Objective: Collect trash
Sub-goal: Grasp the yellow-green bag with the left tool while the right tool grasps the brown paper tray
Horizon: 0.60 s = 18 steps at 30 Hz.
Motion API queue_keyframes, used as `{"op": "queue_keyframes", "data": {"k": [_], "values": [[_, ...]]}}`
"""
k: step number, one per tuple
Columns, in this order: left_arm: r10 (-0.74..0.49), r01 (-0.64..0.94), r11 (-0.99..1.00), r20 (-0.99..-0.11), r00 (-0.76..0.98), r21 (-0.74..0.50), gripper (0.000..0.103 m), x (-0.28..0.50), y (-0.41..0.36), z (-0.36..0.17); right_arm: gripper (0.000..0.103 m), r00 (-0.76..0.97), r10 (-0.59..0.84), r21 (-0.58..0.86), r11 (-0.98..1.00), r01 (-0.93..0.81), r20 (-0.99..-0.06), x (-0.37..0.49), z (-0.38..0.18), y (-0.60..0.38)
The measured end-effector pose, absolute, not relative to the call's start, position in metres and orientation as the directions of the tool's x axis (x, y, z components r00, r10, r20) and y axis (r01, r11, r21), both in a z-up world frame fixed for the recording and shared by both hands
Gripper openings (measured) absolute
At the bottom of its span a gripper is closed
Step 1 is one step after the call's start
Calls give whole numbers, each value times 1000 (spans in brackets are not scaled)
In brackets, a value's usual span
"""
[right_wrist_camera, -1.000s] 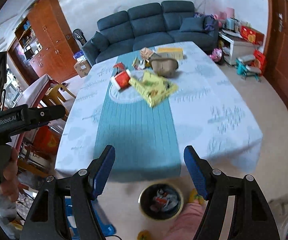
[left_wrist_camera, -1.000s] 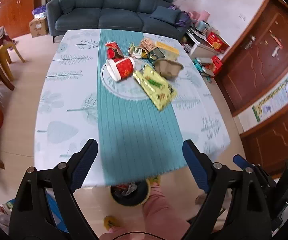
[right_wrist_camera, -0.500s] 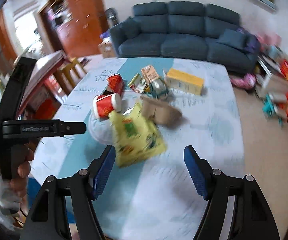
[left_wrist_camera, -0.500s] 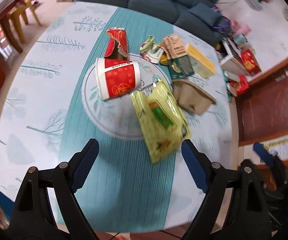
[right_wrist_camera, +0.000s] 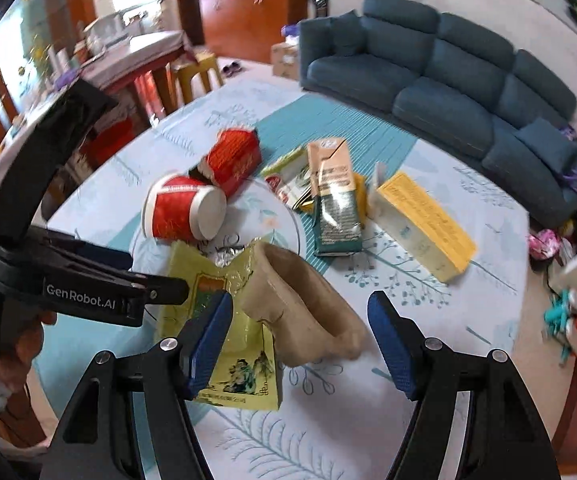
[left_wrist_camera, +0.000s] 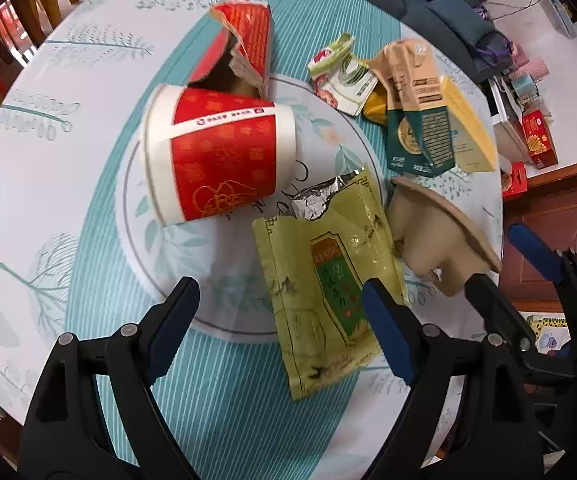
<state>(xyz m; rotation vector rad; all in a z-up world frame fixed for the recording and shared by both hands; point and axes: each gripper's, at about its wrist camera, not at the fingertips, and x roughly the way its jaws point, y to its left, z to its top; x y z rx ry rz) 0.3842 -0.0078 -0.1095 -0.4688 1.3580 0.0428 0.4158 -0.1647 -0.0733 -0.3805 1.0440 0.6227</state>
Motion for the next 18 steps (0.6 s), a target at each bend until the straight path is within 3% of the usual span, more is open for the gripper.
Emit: {"op": "queue_keyframes", "data": {"k": [4,6,9,12,13,14,18], "values": [[-246,-288,910,-948,203,-298,76,395,-13,-123,48,293,309,45,754,-655,-905,420,-90,-170],[-263,-287,906,-945,197,-312,73,400,-17,-131,33,266,320,77,758,-648,-909,420,-96,-175],[-280,-294,899,-942,185,-325,62,404,-21,-140,25,231,358,138,759,-636,-905,419,-100,-185],[-293,-270,903,-938,184,-335,39,406,-30,-139,18,221,373,156,754,-638,-901,414,-98,-188],[-292,-267,904,-938,185,-334,25,406,-33,-139,17,218,380,162,751,-640,-899,412,-97,-189],[-307,-261,901,-934,180,-347,18,406,-35,-140,13,217,386,168,750,-640,-896,410,-97,-189],[-306,-269,897,-931,198,-352,6,399,-42,-133,11,214,427,225,766,-601,-879,402,-91,-199]]}}
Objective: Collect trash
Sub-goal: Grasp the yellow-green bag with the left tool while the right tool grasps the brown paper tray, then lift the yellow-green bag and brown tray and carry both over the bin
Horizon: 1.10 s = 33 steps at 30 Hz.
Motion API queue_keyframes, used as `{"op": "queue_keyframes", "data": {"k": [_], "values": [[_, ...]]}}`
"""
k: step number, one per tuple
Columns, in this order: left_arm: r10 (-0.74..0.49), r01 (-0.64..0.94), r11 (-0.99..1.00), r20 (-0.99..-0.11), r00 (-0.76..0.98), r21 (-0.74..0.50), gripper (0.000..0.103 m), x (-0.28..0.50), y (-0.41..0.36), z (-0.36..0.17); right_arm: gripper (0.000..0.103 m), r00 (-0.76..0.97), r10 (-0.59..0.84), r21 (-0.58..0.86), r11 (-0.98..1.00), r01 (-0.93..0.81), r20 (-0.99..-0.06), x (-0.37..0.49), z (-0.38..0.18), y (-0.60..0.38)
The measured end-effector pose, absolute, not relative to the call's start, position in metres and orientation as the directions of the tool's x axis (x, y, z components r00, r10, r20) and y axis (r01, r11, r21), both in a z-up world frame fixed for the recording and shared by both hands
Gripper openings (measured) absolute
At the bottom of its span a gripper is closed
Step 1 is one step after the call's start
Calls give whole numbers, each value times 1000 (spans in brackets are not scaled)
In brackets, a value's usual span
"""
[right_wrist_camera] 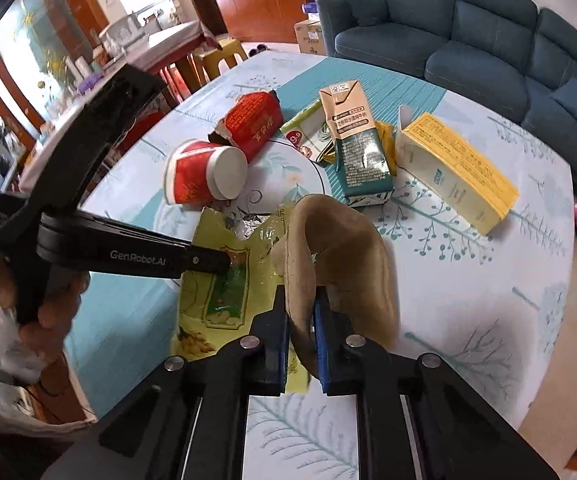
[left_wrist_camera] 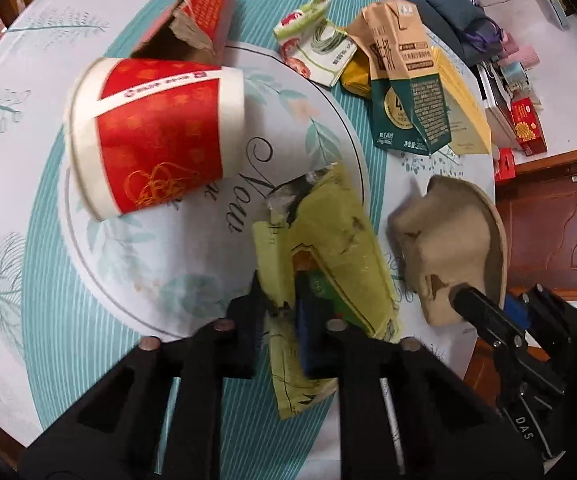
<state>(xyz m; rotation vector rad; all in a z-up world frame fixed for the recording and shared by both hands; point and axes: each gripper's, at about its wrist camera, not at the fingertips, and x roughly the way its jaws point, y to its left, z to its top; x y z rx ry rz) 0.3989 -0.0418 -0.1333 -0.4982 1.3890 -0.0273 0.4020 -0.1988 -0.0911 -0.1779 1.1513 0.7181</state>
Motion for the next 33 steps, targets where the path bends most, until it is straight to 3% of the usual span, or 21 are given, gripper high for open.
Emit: {"op": "queue_keyframes", "data": {"k": [1,10,21,33], "values": [[-299,-269,899,-933,202,-346,2,396,-42,-130,11,214,439,244,772,-587,-873,400,-90,-202],[-228,-238,922,-924,308,-306,1,353,-32,-71,11,226,530,399,804,-441,-817,372,-70,-228],[-172,-164,949,-879,446,-269,1,257,23,19,11,287,568,445,804,-395,-771,291,-31,-214],[-212,-27,965,-832,512,-263,1,147,75,61,11,387,553,440,829,-345,-738,169,0,-165]]}}
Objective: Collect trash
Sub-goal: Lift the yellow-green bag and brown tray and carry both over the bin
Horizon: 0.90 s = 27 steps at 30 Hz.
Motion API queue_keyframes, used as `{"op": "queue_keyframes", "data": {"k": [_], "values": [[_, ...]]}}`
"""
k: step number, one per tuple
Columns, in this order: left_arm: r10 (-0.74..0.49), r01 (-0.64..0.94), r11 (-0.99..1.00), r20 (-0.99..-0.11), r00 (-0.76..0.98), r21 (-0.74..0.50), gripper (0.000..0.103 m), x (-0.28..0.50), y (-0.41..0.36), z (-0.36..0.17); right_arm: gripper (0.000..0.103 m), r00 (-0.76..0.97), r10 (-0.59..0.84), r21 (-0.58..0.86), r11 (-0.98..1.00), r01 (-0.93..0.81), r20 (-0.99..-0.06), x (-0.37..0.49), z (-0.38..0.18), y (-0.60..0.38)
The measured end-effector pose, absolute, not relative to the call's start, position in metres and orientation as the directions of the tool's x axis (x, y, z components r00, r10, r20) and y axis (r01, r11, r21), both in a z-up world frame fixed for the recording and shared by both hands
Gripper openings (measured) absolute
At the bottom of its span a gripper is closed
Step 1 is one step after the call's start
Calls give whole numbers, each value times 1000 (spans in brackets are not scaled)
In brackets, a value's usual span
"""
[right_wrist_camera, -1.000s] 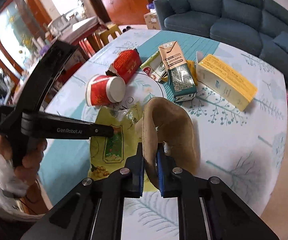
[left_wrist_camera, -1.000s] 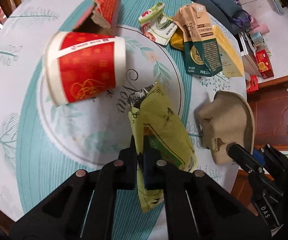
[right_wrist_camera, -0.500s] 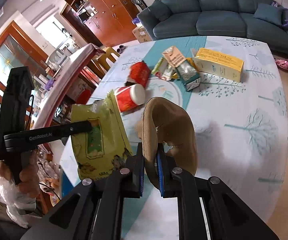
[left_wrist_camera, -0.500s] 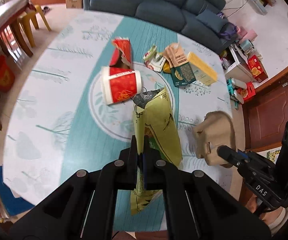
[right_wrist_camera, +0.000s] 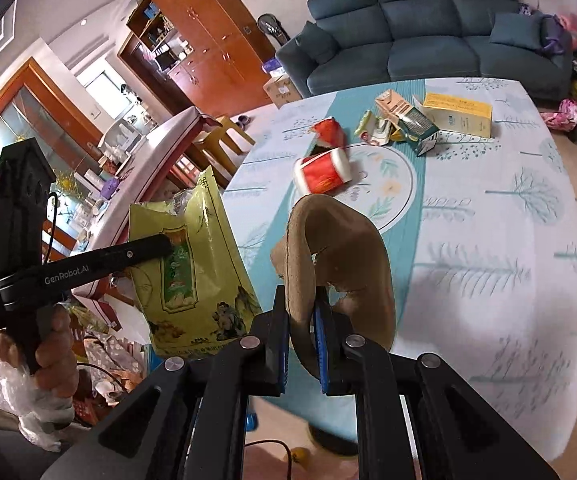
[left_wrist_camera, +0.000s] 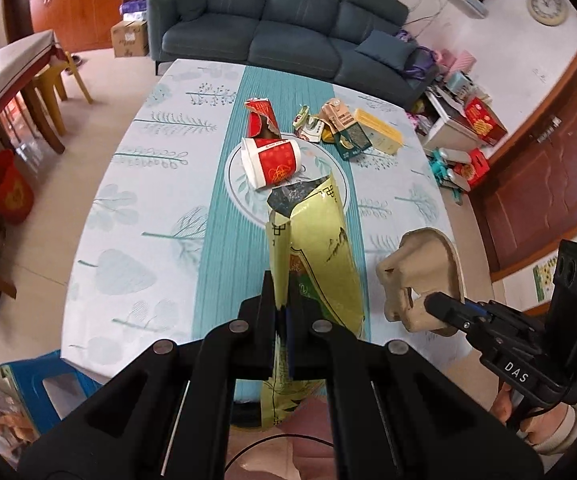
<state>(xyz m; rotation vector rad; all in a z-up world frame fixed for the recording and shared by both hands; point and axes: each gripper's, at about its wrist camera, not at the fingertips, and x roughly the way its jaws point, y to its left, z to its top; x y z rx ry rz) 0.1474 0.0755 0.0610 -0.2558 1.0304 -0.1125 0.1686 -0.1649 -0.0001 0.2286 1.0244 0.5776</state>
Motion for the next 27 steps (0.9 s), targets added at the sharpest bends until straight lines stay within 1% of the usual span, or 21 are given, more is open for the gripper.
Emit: {"op": "queue_keyframes", "data": {"k": [7,12,16,23,27], "values": [[-253,63,964,-817,518,-259,1,70,114,65,11,451,528,457,849,-265,-720,72,2,-125],[-286,93,957,-823,491,-276,1,17,143,57,11,460,505,460,862,-215,-731,-5,-8,-97],[-292,99,956,-842,454,-278,1,-14,157,43,11,436,490,468,868,-164,-755,-51,-25,-84],[-304,121,953,-874,379,-279,1,-47,150,15,11,380,472,464,878,-118,-795,-108,-39,-84],[-297,123,955,-891,342,-271,1,-50,133,-2,11,339,464,463,882,-89,-819,-116,-57,-97]]}}
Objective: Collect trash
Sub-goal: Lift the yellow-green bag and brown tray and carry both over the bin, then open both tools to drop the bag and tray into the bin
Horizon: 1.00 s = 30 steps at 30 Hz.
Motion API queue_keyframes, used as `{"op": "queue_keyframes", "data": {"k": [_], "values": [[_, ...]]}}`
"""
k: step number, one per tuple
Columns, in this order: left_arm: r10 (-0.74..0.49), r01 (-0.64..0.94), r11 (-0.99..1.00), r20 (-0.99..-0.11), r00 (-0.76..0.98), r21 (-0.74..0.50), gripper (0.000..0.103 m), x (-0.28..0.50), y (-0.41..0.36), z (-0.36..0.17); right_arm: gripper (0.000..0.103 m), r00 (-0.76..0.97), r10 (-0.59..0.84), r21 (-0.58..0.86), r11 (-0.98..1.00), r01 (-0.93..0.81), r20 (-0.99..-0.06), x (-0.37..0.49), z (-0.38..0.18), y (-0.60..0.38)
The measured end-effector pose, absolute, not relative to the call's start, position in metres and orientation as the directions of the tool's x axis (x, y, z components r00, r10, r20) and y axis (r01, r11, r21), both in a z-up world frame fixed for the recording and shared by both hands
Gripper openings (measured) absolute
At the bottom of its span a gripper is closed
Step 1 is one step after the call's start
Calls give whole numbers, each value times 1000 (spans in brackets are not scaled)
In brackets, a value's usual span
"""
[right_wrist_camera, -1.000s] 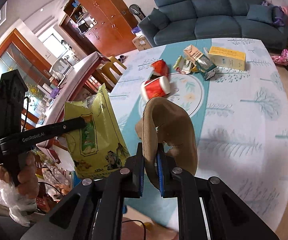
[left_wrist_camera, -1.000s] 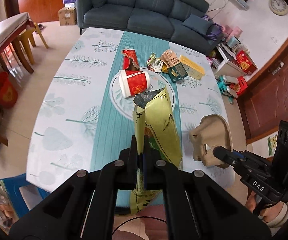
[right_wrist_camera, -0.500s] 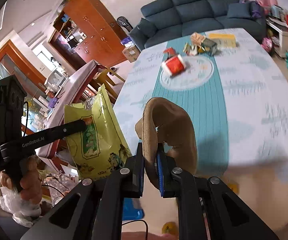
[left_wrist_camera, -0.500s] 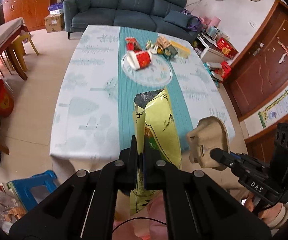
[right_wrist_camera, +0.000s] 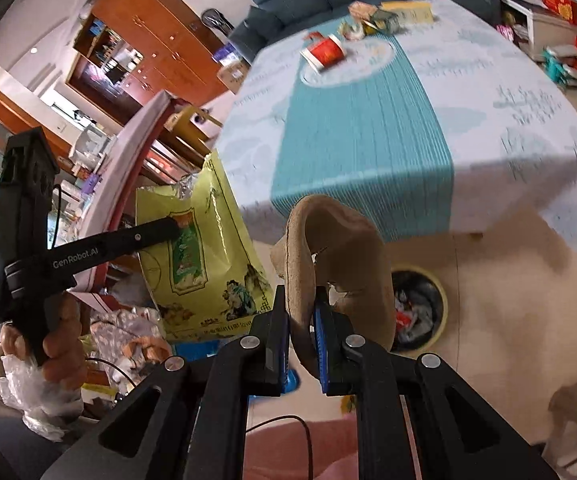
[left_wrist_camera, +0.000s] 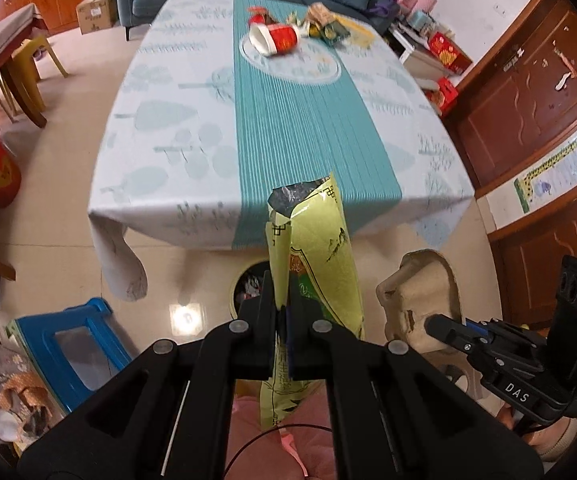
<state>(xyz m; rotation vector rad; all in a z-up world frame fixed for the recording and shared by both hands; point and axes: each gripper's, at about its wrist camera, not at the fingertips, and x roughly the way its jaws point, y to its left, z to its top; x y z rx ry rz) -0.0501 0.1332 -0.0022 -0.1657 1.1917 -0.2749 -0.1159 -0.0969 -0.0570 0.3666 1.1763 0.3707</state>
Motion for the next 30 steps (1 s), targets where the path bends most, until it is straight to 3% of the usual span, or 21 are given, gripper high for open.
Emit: {"op": "queue_keyframes", "data": {"k": [8,21,29,30], "values": [[-264,109,964,-928,265,-243,1,-60,90,-82,11,232,490,519,850,88,-841,-115,-164,-139],[-138,11,990,-974,178,-138,1,-35,24,-322,11,143,491,510,801,315,-859,-102,-399,-184],[-95,31,995,-986,134,-92,3,-16,2,-412,11,116,522,523,759,389,-845,-95,-501,-174],[-87,38,996,-989,116,-83,8,-12,0,-421,16,105,532,526,751,398,-840,-94,-508,-173]]}}
